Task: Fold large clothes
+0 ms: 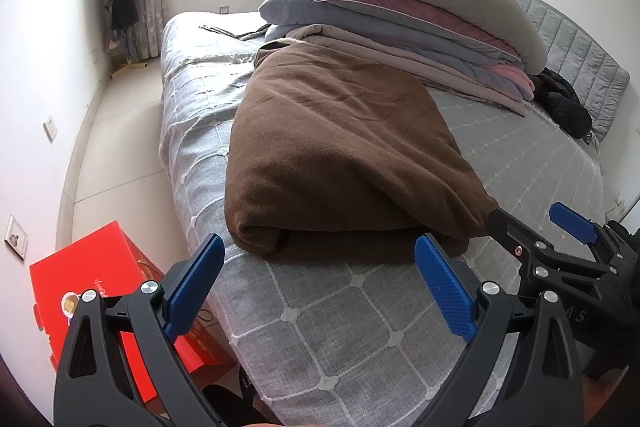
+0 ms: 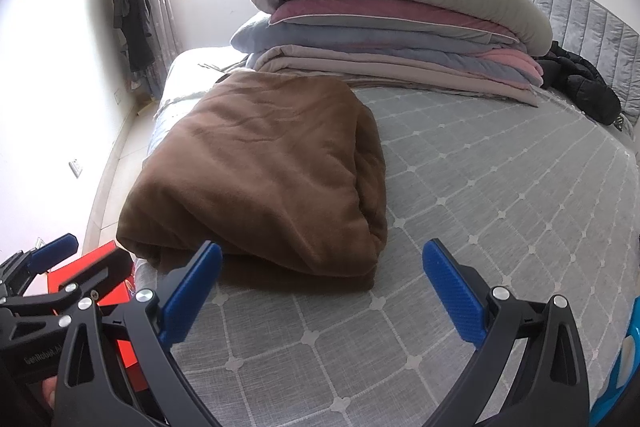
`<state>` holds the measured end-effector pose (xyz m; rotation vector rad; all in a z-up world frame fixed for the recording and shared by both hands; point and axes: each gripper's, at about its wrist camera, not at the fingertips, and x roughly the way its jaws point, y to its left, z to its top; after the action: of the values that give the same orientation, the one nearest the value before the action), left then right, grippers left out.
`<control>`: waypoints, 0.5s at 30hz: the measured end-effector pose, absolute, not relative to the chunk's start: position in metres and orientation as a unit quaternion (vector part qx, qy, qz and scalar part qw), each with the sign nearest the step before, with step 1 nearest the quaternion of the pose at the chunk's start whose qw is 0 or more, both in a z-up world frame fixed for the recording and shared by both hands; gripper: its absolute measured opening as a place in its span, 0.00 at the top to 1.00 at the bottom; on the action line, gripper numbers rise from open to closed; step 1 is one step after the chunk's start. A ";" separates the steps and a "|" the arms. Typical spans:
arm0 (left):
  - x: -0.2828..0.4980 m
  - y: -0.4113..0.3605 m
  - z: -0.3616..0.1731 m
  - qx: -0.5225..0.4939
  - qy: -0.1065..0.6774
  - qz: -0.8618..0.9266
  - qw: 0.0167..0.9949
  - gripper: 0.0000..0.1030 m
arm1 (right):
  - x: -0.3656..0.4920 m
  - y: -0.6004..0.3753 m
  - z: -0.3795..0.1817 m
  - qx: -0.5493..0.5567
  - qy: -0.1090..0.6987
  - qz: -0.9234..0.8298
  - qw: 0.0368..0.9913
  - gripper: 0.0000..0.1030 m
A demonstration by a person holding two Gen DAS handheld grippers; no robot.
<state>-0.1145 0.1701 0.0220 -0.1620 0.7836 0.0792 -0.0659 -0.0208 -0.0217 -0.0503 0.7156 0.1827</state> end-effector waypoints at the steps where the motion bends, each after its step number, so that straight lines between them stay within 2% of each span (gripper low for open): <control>1: -0.115 0.171 0.022 -0.081 0.377 0.037 0.922 0.07 | -0.066 -0.021 -0.022 -0.024 0.350 0.091 0.932 0.05; 7: -0.121 0.172 0.029 -0.094 0.334 0.018 0.938 0.07 | -0.063 -0.023 -0.023 -0.031 0.354 0.112 0.928 0.05; 10: -0.117 0.176 0.030 -0.093 0.335 0.031 0.937 0.07 | -0.059 -0.035 -0.020 -0.022 0.354 0.121 0.927 0.05; 15: -0.107 0.191 0.025 -0.117 0.363 0.044 0.923 0.07 | -0.033 -0.081 -0.025 0.056 0.397 0.141 0.905 0.05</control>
<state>-0.1065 0.1913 0.0245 -0.2405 0.7445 0.0900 -0.0326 -0.0807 -0.0248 0.1165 0.8207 0.2914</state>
